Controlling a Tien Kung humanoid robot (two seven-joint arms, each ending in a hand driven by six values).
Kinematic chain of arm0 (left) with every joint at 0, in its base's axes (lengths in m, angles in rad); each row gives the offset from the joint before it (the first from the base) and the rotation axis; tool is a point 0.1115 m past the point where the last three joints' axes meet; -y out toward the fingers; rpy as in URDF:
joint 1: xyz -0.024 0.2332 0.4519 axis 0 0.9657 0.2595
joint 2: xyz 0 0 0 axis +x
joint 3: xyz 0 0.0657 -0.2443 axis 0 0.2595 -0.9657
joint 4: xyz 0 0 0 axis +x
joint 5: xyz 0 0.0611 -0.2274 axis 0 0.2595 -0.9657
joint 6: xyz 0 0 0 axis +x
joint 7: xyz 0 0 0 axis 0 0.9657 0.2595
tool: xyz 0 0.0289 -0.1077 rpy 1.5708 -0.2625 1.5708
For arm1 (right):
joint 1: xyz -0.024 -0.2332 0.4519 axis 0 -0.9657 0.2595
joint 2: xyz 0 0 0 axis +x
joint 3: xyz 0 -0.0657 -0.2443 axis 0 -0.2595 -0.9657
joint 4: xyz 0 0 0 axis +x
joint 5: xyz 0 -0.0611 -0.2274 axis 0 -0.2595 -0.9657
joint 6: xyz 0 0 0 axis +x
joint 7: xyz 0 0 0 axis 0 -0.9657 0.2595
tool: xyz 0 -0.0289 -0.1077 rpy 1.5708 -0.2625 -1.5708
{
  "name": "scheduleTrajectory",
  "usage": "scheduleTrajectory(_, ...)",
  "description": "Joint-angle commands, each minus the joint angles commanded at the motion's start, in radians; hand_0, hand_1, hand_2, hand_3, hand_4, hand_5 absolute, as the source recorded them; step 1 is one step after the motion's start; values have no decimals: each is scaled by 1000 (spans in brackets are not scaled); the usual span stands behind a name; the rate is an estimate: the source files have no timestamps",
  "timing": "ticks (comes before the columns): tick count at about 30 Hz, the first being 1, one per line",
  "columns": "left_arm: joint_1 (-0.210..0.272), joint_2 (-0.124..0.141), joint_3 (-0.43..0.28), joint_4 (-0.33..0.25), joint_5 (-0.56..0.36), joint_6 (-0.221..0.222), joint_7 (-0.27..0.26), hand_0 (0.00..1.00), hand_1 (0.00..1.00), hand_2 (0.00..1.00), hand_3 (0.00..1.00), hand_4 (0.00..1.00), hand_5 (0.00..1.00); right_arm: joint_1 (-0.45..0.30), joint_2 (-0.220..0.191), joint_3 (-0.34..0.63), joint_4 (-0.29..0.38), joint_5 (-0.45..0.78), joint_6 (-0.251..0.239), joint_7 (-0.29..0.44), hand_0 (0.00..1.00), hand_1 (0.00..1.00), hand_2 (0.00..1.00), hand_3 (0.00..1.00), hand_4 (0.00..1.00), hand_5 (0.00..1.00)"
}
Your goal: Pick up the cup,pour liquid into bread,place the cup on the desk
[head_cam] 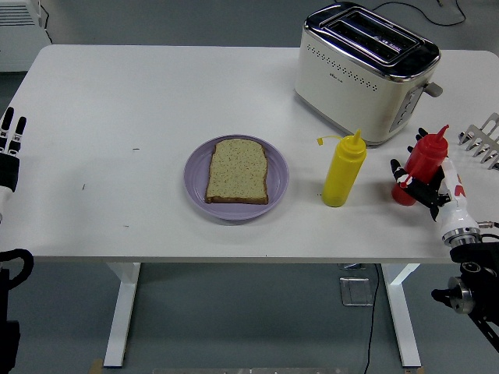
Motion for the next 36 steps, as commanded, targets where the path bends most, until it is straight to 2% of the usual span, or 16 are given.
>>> scheduleTrajectory(2, 0, 0, -1, 0, 0, 0, 0, 783, 740, 742, 702, 512, 995, -7, -4, 5, 5, -5, 6, -3, 998, 915, 998, 998, 729, 73)
scheduleTrajectory(13, -1, 0, 2, 0, 1, 0, 0, 783, 739, 742, 703, 515, 998, -56, -15, 46, 69, -6, 34, 26, 998, 915, 998, 998, 727, 70)
scheduleTrajectory(19, -1, 0, 7, 0, 1, 0, 0, 783, 739, 742, 701, 514, 998, -76, -17, 68, 82, -19, 44, 20, 998, 916, 998, 998, 737, 75)
scheduleTrajectory(31, 3, 1, 11, 1, 2, 0, 0, 783, 739, 742, 702, 513, 998, -188, -54, 152, 171, -59, 55, 18, 998, 921, 998, 998, 751, 66)
scheduleTrajectory(36, 2, 3, 15, 0, 1, 0, 0, 785, 740, 742, 702, 515, 998, -266, -79, 207, 233, -81, 63, 13, 998, 921, 998, 998, 762, 50)
